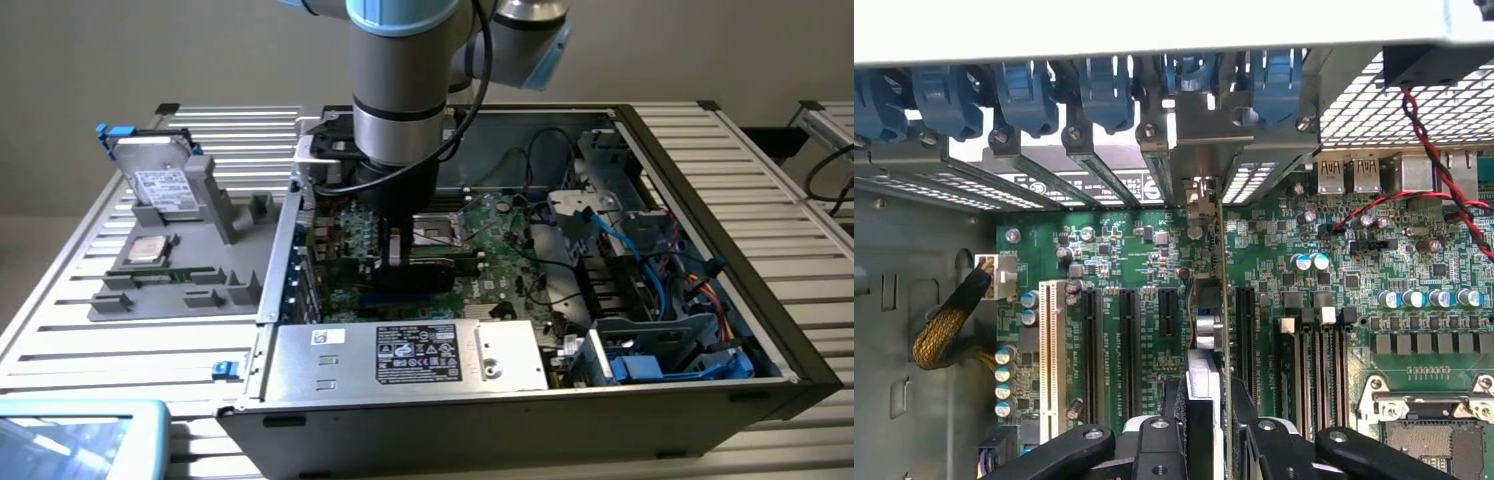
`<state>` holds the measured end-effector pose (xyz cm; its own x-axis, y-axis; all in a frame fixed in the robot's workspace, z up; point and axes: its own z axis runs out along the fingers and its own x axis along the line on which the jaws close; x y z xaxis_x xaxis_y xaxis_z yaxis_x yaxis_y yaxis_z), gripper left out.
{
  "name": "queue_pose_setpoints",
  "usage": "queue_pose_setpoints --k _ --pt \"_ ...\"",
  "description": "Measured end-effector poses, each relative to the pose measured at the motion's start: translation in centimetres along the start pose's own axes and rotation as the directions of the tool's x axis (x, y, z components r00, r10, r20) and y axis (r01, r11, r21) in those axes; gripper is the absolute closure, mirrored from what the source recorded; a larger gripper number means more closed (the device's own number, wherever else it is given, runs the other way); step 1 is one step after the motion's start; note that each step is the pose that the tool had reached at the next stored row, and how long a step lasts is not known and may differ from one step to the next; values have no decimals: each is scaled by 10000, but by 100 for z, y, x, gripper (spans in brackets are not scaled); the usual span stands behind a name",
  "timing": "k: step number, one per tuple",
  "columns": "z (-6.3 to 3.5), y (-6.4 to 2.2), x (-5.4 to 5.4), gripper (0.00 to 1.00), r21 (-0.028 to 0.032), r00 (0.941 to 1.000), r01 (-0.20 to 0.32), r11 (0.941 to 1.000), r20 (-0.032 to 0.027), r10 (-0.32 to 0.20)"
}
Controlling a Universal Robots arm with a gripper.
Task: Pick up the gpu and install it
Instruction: 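Insert the gpu into the slot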
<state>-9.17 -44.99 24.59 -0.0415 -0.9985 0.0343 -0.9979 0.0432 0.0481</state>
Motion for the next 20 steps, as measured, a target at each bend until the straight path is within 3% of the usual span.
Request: queue_pose_setpoints --k 20 --pt "16 19 1 72 -2 10000 -1 10000 -2 1"
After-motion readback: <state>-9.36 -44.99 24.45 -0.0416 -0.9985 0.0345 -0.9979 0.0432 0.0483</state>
